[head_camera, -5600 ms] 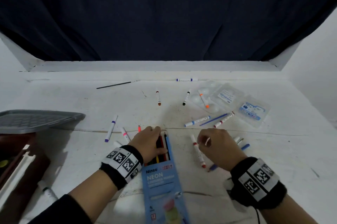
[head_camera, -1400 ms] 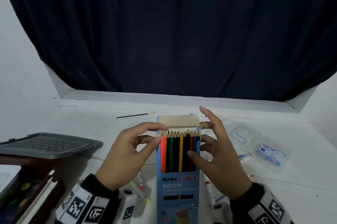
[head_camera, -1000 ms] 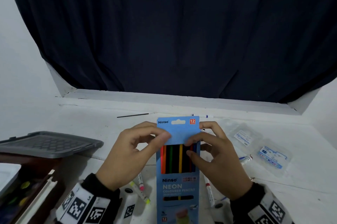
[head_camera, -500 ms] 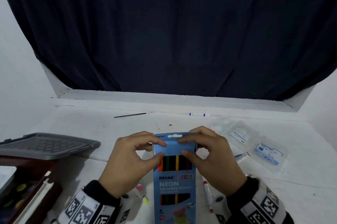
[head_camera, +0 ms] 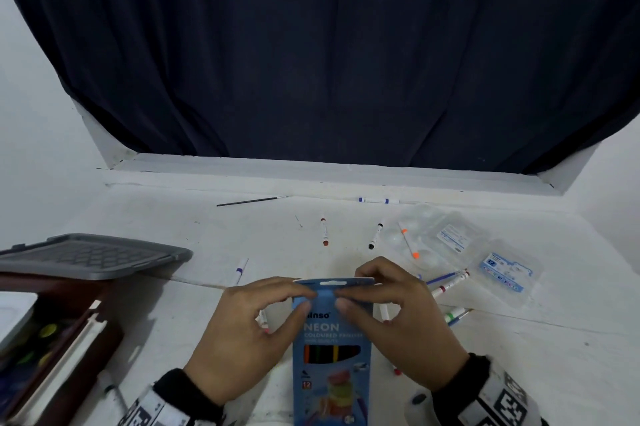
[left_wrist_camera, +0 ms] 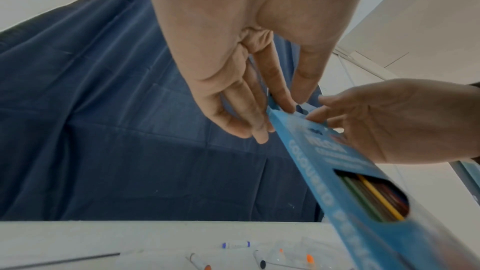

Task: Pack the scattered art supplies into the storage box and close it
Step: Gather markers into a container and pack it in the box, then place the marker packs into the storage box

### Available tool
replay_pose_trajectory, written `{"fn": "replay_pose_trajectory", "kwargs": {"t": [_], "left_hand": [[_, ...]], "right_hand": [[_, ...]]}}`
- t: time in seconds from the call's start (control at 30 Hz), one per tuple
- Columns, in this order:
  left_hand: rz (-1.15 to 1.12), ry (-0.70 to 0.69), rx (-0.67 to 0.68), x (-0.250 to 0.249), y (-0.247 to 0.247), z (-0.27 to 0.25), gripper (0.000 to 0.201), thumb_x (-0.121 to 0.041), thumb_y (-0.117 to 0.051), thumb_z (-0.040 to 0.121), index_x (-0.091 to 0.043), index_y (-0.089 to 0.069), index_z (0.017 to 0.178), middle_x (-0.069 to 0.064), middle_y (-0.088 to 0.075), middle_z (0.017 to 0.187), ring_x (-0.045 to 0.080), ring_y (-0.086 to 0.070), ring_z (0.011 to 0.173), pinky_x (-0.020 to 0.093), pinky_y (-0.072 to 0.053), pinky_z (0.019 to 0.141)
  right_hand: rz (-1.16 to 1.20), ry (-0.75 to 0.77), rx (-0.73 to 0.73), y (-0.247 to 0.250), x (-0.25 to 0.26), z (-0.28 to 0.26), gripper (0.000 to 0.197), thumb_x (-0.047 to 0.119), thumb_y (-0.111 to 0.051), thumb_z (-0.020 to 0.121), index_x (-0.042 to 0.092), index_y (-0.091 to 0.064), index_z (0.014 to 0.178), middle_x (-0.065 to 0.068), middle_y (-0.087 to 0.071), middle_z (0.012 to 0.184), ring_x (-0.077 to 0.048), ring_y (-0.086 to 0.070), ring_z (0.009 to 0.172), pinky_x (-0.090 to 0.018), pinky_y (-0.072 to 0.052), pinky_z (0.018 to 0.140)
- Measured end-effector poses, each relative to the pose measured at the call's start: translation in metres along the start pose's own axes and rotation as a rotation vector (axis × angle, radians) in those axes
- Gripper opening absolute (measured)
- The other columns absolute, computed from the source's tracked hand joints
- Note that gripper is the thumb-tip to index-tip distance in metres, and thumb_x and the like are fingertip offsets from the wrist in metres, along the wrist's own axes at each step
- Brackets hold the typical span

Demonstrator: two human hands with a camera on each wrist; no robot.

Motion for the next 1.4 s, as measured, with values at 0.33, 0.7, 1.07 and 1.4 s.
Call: {"fn": "replay_pose_trajectory", "kwargs": {"t": [0.33, 0.7, 1.07, 1.4], "left_hand": [[-0.359, 0.225, 0.09, 0.003, 0.006, -0.016, 0.025, -0.027, -0.055, 0.095, -0.03, -0.046, 0.118, -0.012, -0.075, 0.109, 0.008, -0.068, 0.107, 0.02, -0.053, 0.072], [-0.382, 0.274, -0.062, 0.039, 0.063, -0.059, 0.027, -0.039, -0.057, 0.096, -0.038, -0.056, 0.123, -0.018, -0.06, 0.13, 0.006, -0.053, 0.129, 0.034, -0.048, 0.1], [-0.36, 0.28, -0.196, 0.03, 0.125, -0.093, 0.039, -0.029, -0.057, 0.094, -0.031, -0.052, 0.133, -0.017, -0.057, 0.136, 0.005, -0.049, 0.133, 0.026, -0.045, 0.103], [-0.248, 0.342, -0.402, 0.032, 0.189, -0.138, 0.04, -0.042, -0.058, 0.092, -0.035, -0.054, 0.131, -0.019, -0.06, 0.129, 0.004, -0.052, 0.129, 0.028, -0.048, 0.096]], "right_hand": [[0.19, -0.174, 0.063, -0.04, -0.009, -0.026, 0.056, -0.007, -0.071, 0.08, 0.039, -0.059, 0.108, 0.011, -0.049, 0.121, -0.012, -0.056, 0.114, -0.029, -0.057, 0.083], [0.142, -0.421, 0.091, -0.107, 0.018, -0.034, 0.044, 0.009, -0.071, 0.086, 0.039, -0.053, 0.113, 0.016, -0.071, 0.094, -0.011, -0.071, 0.076, -0.028, -0.06, 0.064], [-0.042, -0.101, 0.019, -0.141, 0.079, -0.02, 0.051, 0.008, -0.071, 0.086, 0.043, -0.059, 0.121, 0.03, -0.065, 0.107, 0.008, -0.061, 0.098, -0.009, -0.05, 0.075], [-0.071, 0.092, 0.158, -0.185, 0.136, -0.007, 0.041, 0.023, -0.06, 0.094, 0.034, -0.053, 0.133, 0.019, -0.063, 0.117, -0.001, -0.059, 0.108, -0.026, -0.054, 0.084]]}}
Point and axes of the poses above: each hand's wrist, its own z-axis towards the middle knuckle, its own y-axis out of the back of the hand, x = y × z, the point moved 1 cm from there along z, towards the middle knuckle
